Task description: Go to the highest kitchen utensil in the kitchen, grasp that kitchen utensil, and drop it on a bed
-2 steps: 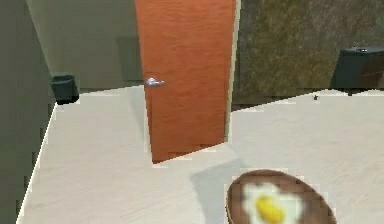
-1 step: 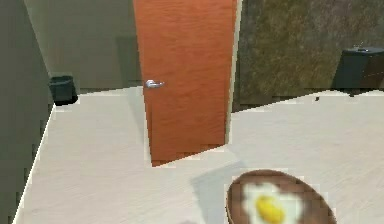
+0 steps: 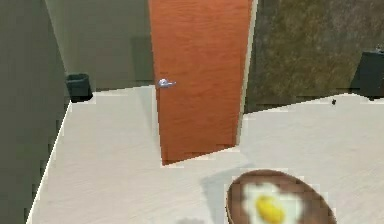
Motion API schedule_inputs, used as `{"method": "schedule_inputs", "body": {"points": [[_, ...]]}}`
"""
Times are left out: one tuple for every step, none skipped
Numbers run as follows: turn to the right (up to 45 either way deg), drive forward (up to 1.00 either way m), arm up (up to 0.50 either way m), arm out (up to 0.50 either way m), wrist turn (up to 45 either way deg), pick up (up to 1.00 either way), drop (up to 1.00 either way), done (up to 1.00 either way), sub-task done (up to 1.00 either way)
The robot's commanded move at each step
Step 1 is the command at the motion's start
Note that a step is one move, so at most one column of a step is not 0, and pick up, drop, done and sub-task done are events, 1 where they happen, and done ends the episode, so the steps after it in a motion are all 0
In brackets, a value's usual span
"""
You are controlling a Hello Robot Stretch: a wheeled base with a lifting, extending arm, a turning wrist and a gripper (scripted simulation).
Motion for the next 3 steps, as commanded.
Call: {"method": "schedule_inputs", "body": {"points": [[0.0,0.6,0.0,0.0,0.0,0.0,0.0,0.0,0.0],[45.0,0.0,0.0,0.0,0.0,0.0,0.0,0.0,0.0],[12.0,0.0,0.0,0.0,0.0,0.0,0.0,0.0,0.0]]}}
